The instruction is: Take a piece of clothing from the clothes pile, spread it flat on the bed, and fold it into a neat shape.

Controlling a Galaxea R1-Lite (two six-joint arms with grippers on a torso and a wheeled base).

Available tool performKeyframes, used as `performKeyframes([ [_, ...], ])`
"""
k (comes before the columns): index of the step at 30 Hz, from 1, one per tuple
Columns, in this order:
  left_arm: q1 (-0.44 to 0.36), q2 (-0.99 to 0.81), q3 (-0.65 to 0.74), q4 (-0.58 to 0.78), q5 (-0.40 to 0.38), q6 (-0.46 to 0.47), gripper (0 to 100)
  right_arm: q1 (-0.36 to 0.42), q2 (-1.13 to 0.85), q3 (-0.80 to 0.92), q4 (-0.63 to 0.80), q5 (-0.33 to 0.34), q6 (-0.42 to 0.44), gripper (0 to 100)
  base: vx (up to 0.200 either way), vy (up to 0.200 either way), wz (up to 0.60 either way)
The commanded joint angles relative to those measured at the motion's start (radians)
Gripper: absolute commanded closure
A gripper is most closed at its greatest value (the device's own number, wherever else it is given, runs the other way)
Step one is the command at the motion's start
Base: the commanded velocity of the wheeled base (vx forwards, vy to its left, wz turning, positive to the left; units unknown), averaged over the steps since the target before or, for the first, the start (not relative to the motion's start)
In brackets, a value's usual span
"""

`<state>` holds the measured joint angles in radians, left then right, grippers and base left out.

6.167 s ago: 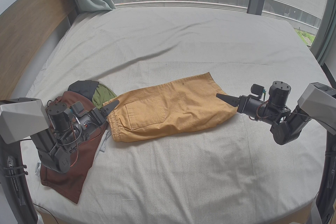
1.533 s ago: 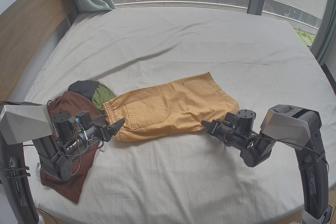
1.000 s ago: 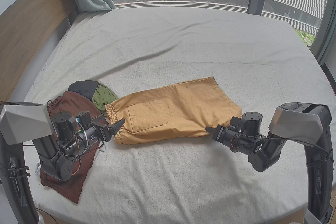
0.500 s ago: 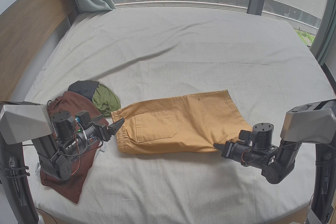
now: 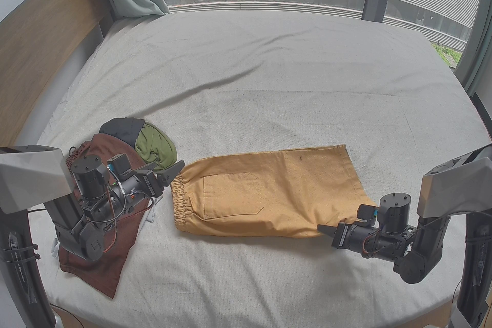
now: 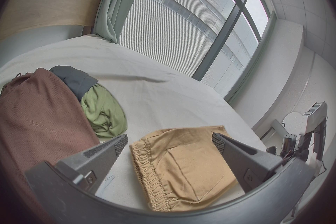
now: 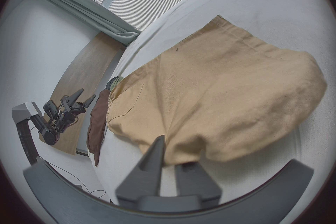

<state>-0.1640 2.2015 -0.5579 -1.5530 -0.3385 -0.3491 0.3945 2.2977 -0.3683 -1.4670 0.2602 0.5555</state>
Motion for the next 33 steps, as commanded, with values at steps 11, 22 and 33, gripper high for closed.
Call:
performKeyframes([
  [11,-0.002,-0.009,0.001,-0.001,-0.042,0.002,0,0.087,0.017,0.17,-0.072,0.01,-0.028,0,0.0,0.0,0.0],
  [22,0.005,-0.039,0.055,-0.001,-0.109,0.004,0,0.156,-0.118,0.117,-0.072,0.028,-0.017,0,0.0,0.0,0.0],
  [33,-0.002,-0.039,0.076,-0.001,-0.152,0.007,0,0.121,-0.17,0.065,-0.073,0.076,-0.011,0,0.0,0.0,0.0],
])
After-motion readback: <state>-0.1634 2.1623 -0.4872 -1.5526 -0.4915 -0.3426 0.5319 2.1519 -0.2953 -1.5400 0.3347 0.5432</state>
